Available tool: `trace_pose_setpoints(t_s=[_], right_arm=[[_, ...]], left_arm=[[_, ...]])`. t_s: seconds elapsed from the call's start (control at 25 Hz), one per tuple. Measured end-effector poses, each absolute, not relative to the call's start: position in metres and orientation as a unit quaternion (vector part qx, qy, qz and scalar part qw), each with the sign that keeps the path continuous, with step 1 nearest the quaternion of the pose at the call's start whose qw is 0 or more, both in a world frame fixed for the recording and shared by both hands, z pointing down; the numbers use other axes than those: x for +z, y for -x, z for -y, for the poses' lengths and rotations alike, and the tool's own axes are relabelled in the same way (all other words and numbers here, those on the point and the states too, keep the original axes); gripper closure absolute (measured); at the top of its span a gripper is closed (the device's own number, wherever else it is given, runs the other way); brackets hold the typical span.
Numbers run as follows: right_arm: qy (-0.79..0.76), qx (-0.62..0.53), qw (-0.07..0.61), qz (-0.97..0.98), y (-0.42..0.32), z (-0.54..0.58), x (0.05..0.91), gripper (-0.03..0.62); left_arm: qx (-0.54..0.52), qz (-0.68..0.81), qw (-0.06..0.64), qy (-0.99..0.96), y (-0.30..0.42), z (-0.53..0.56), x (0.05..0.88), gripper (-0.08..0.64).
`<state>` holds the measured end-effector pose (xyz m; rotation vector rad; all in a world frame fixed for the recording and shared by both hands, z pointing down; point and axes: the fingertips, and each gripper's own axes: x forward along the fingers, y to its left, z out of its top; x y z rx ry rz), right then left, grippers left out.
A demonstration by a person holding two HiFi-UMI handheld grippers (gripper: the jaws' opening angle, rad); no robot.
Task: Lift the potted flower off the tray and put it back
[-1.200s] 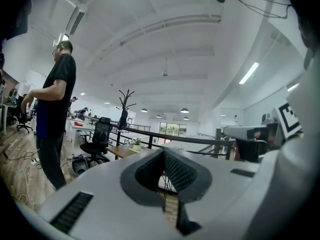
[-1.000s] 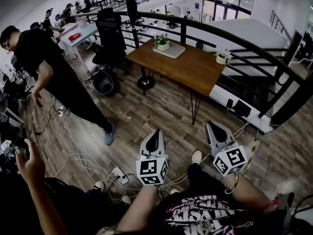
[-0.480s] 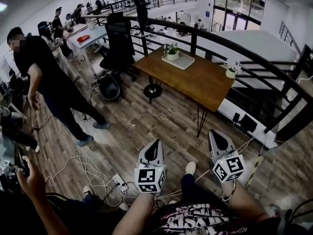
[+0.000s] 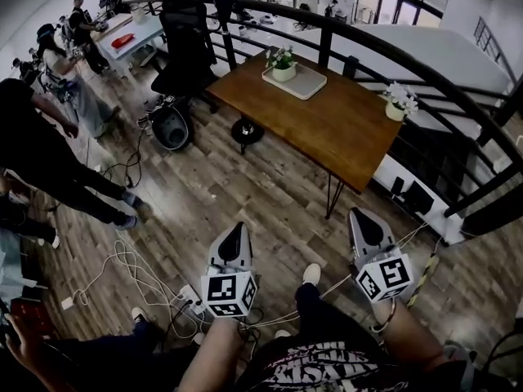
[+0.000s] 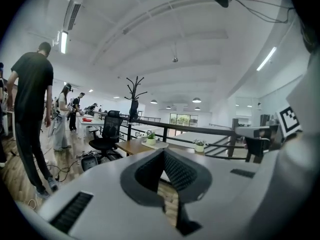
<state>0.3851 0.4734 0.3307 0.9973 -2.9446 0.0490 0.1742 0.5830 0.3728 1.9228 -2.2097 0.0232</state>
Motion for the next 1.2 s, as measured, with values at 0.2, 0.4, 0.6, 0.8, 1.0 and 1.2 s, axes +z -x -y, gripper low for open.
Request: trace_pose_setpoints(t_s=[0.2, 0.4, 0.6, 0.8, 1.0, 1.2], right_arm=[[-0.307, 0.026, 0.027, 0.951, -0.379, -0.399, 0.337, 0.594], [-0.307, 0.034, 0.032, 0.95, -0.374, -0.321, 0.338, 0.594], [-0.287, 0.032, 0.026, 0.957, -0.363, -0.266, 0.335, 0.594], [-0.279, 0.04, 0.025, 0.959, -0.346, -0.231, 0.332, 0.594], [-0.275, 0.051, 0.044, 0.959, -0.335, -0.21, 0.322, 0.594], [-0.272, 0.049, 0.052, 0.96, -0.331, -0.207, 0.314, 0.594]], left_arm=[[0.019, 0.749, 0.097, -0.655, -0.165, -0.495, 0.367, 0.552], [0.02, 0.761, 0.099, -0.64, -0.143, -0.427, 0.361, 0.552], [0.013, 0.776, 0.098, -0.622, -0.129, -0.377, 0.353, 0.552], [0.014, 0.777, 0.103, -0.621, -0.135, -0.347, 0.345, 0.552], [0.007, 0.777, 0.09, -0.623, -0.136, -0.332, 0.319, 0.552], [0.007, 0.78, 0.078, -0.62, -0.133, -0.326, 0.305, 0.552]])
